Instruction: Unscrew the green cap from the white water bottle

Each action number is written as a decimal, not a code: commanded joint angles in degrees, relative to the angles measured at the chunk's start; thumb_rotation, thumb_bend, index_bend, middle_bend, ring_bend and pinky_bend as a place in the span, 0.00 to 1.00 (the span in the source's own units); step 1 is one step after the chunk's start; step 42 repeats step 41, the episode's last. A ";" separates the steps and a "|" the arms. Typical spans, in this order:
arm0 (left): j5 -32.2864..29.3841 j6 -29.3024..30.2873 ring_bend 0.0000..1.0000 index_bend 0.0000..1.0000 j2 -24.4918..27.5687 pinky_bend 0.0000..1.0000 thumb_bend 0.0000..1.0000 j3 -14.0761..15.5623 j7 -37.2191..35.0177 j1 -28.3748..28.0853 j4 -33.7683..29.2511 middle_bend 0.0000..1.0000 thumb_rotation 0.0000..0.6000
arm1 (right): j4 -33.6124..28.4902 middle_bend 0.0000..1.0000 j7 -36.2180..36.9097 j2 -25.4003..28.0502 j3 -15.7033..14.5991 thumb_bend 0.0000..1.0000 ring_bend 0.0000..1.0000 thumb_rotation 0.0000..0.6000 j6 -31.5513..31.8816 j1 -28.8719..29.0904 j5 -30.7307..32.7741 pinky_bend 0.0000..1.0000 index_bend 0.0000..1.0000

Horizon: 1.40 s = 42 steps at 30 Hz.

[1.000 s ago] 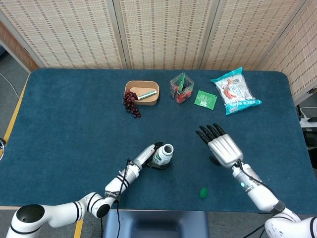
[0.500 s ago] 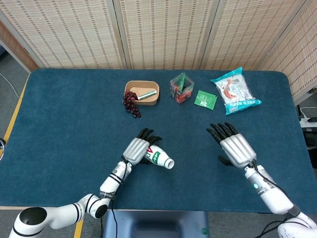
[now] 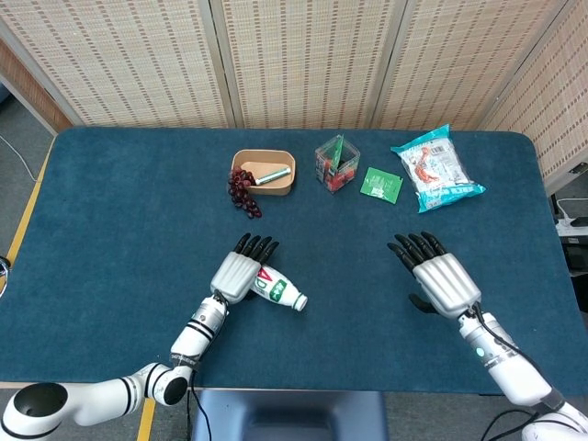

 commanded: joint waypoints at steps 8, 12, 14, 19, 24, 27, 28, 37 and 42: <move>-10.00 -12.93 0.00 0.00 13.30 0.00 0.30 -2.88 -7.77 -0.54 -18.53 0.00 1.00 | -0.34 0.00 0.79 0.37 -0.61 0.23 0.00 1.00 0.19 -1.52 -1.54 0.00 0.00; -3.65 -7.10 0.00 0.00 14.73 0.00 0.30 -1.13 -3.90 -0.72 -17.36 0.00 1.00 | 0.13 0.00 1.87 1.06 -0.66 0.23 0.00 1.00 0.45 -2.25 -2.21 0.00 0.00; -4.53 -6.74 0.00 0.00 15.60 0.00 0.30 -1.22 -5.64 -0.24 -19.03 0.00 1.00 | 0.30 0.00 2.86 1.07 -0.49 0.23 0.00 1.00 0.64 -2.61 -2.34 0.00 0.00; 0.46 -2.35 0.00 0.00 19.42 0.00 0.31 -0.08 -10.44 2.56 -22.59 0.00 1.00 | 0.56 0.00 3.73 1.60 -1.19 0.23 0.00 1.00 3.24 -4.78 -4.73 0.00 0.00; 16.25 12.62 0.00 0.00 26.76 0.00 0.33 5.40 -19.19 11.13 -25.14 0.00 1.00 | 1.44 0.00 3.56 1.46 -3.90 0.23 0.00 1.00 12.85 -11.88 -9.64 0.00 0.00; 24.41 22.03 0.00 0.00 32.06 0.00 0.35 11.59 -22.96 17.77 -22.51 0.00 1.00 | 4.30 0.00 4.16 -1.00 -5.88 0.23 0.00 1.00 19.04 -17.25 -11.60 0.00 0.00; 26.33 25.50 0.00 0.00 33.53 0.00 0.36 13.89 -24.04 20.60 -20.69 0.00 1.00 | 5.93 0.00 4.36 -2.42 -6.42 0.23 0.00 1.00 21.06 -19.25 -11.60 0.00 0.00; 26.69 41.30 0.00 0.00 32.42 0.00 0.37 18.37 -30.92 34.57 -7.58 0.00 1.00 | 13.30 0.00 8.55 -7.41 -6.84 0.23 0.00 1.00 25.63 -24.44 -12.71 0.00 0.00; 26.53 39.99 0.00 0.00 33.18 0.00 0.39 18.21 -33.33 34.86 -6.16 0.00 1.00 | 13.53 0.00 10.29 -6.74 -5.72 0.23 0.00 1.00 25.86 -25.09 -12.12 0.00 0.00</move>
